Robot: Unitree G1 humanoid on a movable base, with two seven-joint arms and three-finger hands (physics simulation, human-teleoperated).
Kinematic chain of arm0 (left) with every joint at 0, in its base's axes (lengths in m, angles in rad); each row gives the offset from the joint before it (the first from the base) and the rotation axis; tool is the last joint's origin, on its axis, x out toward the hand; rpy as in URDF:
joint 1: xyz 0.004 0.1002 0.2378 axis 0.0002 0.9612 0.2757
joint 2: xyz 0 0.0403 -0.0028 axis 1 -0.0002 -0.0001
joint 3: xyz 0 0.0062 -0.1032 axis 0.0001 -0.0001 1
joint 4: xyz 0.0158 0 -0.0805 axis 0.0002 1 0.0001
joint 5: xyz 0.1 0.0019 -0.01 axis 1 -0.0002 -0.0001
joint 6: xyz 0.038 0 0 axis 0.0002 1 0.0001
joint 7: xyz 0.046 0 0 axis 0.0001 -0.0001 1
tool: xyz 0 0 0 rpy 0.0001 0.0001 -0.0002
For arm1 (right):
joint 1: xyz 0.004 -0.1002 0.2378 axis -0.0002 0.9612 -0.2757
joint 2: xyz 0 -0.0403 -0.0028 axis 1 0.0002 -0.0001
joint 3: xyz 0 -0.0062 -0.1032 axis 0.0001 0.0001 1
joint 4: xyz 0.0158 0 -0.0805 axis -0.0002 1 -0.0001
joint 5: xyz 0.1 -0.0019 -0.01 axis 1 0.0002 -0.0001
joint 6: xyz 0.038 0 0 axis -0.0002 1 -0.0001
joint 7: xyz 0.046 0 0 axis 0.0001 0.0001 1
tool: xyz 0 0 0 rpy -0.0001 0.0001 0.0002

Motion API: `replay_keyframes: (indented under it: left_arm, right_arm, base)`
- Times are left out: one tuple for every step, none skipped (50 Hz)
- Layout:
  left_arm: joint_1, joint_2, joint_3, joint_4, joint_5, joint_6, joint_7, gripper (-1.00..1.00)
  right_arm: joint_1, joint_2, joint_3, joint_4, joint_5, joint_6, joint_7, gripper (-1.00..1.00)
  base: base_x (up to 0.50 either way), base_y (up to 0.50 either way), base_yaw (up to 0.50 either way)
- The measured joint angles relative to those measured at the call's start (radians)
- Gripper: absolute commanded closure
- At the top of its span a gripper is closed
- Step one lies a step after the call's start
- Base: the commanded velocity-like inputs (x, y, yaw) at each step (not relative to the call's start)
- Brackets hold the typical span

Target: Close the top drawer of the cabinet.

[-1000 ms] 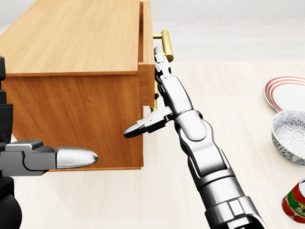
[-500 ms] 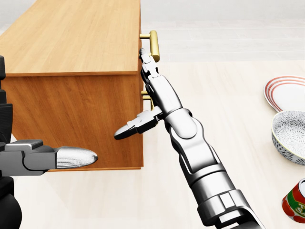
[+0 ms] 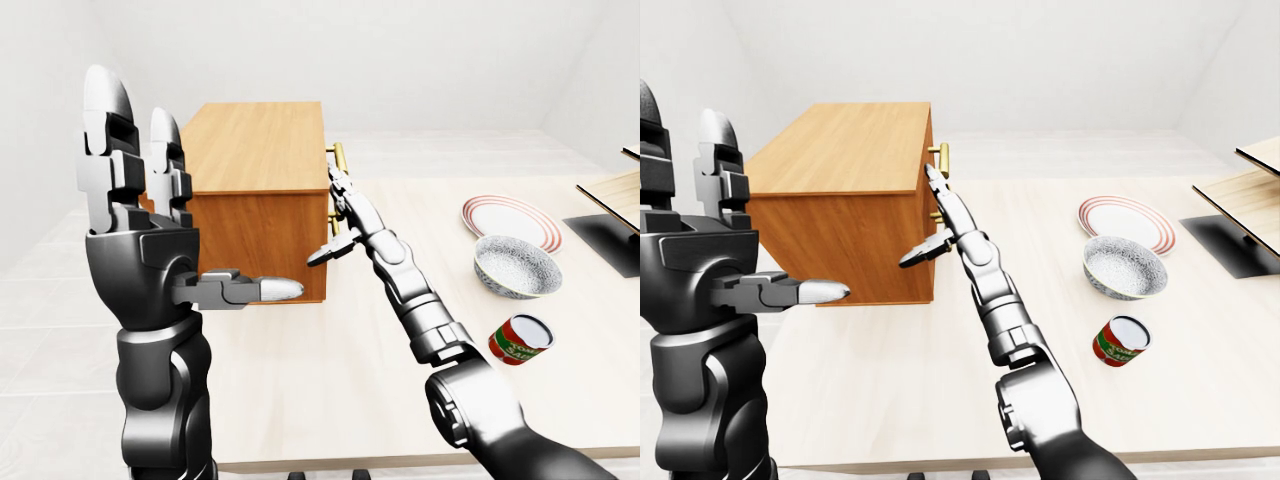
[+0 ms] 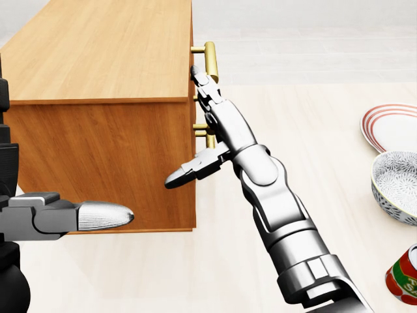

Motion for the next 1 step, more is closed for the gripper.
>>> replay_keyframes:
  left_arm:
    - [0.0, 0.0, 0.0, 0.0, 0.0, 0.0, 0.0, -1.0]
  right_arm:
    - [0.0, 0.001, -0.001, 0.0, 0.0, 0.0, 0.0, -1.0]
  base:
    - [0.01, 0.0, 0.01]
